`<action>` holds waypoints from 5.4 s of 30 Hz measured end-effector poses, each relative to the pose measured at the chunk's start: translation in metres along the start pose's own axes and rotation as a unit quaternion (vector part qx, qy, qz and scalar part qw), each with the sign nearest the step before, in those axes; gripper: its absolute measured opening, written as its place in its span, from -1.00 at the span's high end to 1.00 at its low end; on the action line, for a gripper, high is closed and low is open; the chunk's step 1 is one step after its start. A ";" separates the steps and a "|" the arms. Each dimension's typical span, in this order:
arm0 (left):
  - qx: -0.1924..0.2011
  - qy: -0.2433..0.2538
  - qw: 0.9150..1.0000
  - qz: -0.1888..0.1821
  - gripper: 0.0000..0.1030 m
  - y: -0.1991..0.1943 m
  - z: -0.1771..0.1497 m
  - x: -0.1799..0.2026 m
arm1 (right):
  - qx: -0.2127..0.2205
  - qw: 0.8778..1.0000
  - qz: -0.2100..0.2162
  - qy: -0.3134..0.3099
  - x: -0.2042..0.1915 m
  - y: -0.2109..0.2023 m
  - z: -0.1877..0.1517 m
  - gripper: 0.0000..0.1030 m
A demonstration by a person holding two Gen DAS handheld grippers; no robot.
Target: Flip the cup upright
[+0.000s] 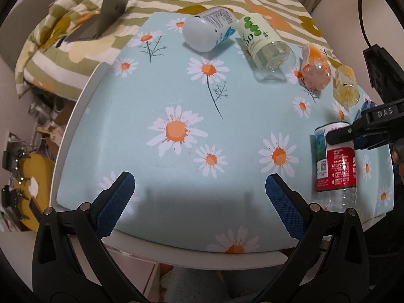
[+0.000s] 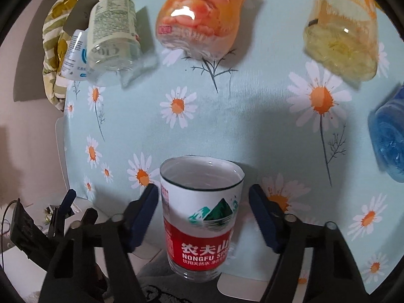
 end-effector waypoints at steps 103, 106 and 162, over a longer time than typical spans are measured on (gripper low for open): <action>0.198 0.038 0.979 0.026 -1.00 -0.208 -0.015 0.037 | 0.422 0.883 -0.168 -0.118 -0.018 -0.199 -0.198 -1.00; 0.201 0.040 0.979 0.025 -1.00 -0.209 -0.016 0.040 | 0.424 0.883 -0.169 -0.114 -0.016 -0.201 -0.200 -1.00; 0.200 0.037 0.979 0.023 -1.00 -0.205 -0.003 0.043 | 0.424 0.881 -0.177 -0.111 -0.012 -0.206 -0.189 -1.00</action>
Point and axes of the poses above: each gripper's, at about its wrist camera, not at the fingertips, and y roughly the way its jaws point, x to its right, z to its top, the point moved 8 cm from there along y, roughly the way its jaws point, and after that the axes turned 11 degrees about z, right-handed, at the moved point
